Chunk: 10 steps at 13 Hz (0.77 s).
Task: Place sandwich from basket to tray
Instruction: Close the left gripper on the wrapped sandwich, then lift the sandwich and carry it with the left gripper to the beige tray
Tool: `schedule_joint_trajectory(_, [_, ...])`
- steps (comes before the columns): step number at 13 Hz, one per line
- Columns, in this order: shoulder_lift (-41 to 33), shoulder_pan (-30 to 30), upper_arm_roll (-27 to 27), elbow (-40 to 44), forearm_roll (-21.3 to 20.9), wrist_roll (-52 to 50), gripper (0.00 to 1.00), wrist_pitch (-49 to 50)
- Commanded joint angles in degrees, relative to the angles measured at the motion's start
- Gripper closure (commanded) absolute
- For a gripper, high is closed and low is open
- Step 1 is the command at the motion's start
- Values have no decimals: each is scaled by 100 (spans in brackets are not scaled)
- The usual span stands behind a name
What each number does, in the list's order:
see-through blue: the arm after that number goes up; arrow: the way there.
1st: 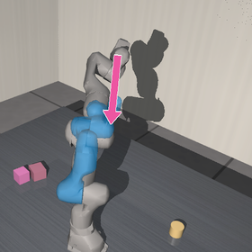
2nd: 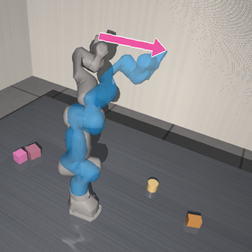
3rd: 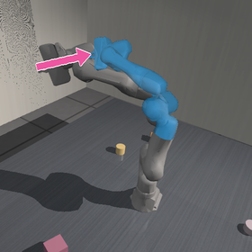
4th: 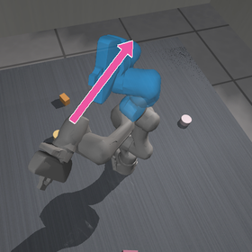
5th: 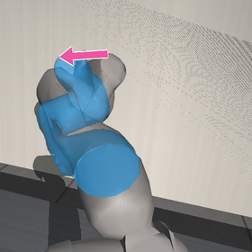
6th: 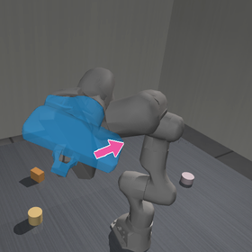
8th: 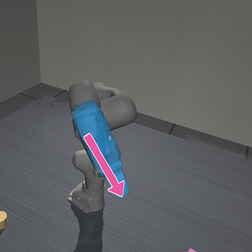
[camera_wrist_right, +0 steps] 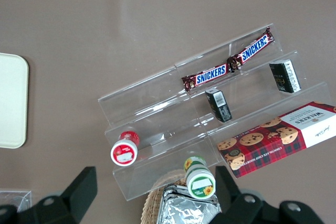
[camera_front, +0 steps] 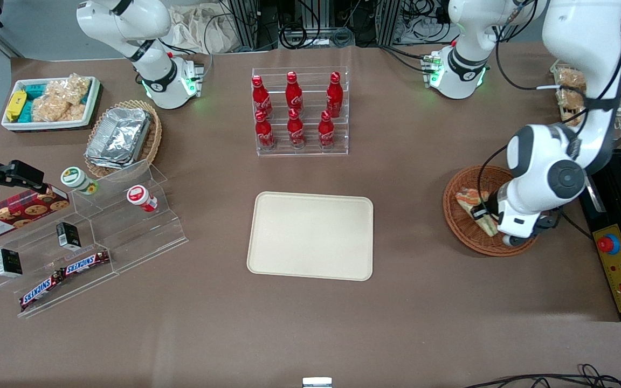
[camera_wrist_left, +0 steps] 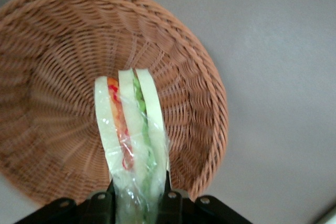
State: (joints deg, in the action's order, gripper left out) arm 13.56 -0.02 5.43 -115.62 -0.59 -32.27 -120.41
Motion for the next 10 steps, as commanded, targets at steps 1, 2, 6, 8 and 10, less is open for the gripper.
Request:
schedule_joint_trajectory(1, [-337, 19, 167, 1037, 147, 1, 100, 1427])
schedule_joint_trajectory(2, [-311, 10, 273, 1468, 156, 10, 100, 1789])
schedule_joint_trajectory(6, [-258, 19, 861, 1665, 261, 518, 100, 1916])
schedule_joint_trajectory(8, [-48, 28, 1362, 1692, 192, 634, 100, 1838])
schedule_joint_trajectory(10, [259, 159, 1828, 1674, -106, 599, 100, 1505])
